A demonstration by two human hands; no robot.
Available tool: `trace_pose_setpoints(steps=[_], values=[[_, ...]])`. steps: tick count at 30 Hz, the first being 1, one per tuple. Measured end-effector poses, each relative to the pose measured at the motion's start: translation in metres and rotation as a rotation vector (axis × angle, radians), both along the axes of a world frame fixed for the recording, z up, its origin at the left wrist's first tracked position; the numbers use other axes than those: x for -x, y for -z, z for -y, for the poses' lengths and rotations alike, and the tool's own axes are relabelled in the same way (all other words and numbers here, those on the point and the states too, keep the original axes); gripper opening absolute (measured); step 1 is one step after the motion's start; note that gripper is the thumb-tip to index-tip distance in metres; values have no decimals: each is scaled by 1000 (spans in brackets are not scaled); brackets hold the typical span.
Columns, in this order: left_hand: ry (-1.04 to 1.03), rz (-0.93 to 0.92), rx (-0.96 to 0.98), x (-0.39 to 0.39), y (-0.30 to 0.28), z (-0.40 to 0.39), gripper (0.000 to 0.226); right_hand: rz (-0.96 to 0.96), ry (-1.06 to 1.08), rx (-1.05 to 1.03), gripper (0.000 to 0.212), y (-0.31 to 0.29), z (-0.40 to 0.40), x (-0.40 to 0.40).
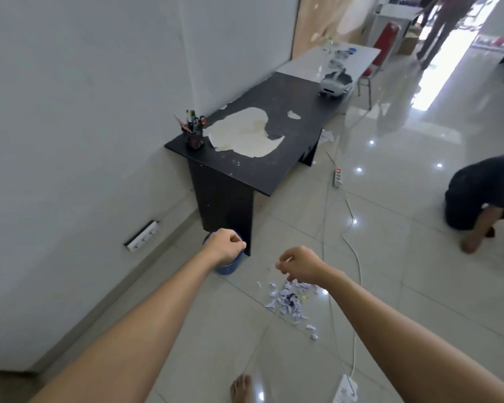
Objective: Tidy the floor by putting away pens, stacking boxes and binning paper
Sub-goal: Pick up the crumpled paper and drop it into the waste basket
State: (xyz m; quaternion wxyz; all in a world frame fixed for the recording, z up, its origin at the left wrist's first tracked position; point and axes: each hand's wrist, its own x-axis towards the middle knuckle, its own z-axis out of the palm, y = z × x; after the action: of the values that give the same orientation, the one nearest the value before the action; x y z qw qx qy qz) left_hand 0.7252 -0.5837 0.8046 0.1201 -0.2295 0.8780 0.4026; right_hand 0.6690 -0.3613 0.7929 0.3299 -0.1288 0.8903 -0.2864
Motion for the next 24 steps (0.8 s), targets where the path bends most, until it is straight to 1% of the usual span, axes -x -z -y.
trace_pose_setpoints(steps=[5, 8, 13, 18, 22, 24], values=[[114, 32, 12, 63, 18, -14, 13, 29, 102, 28, 32, 19, -11, 42], [183, 68, 12, 87, 29, -28, 21, 82, 144, 28, 31, 38, -23, 57], [279, 125, 38, 125, 52, -47, 24, 135, 229, 35, 30, 73, -41, 87], [306, 185, 79, 157, 103, -70, 26, 216, 329, 70, 24, 143, -57, 124], [310, 177, 152, 200, 185, -86, 23, 201, 466, 131, 24, 241, -54, 156], [339, 196, 184, 219, 246, -93, 23, 209, 497, 120, 25, 302, -51, 165]])
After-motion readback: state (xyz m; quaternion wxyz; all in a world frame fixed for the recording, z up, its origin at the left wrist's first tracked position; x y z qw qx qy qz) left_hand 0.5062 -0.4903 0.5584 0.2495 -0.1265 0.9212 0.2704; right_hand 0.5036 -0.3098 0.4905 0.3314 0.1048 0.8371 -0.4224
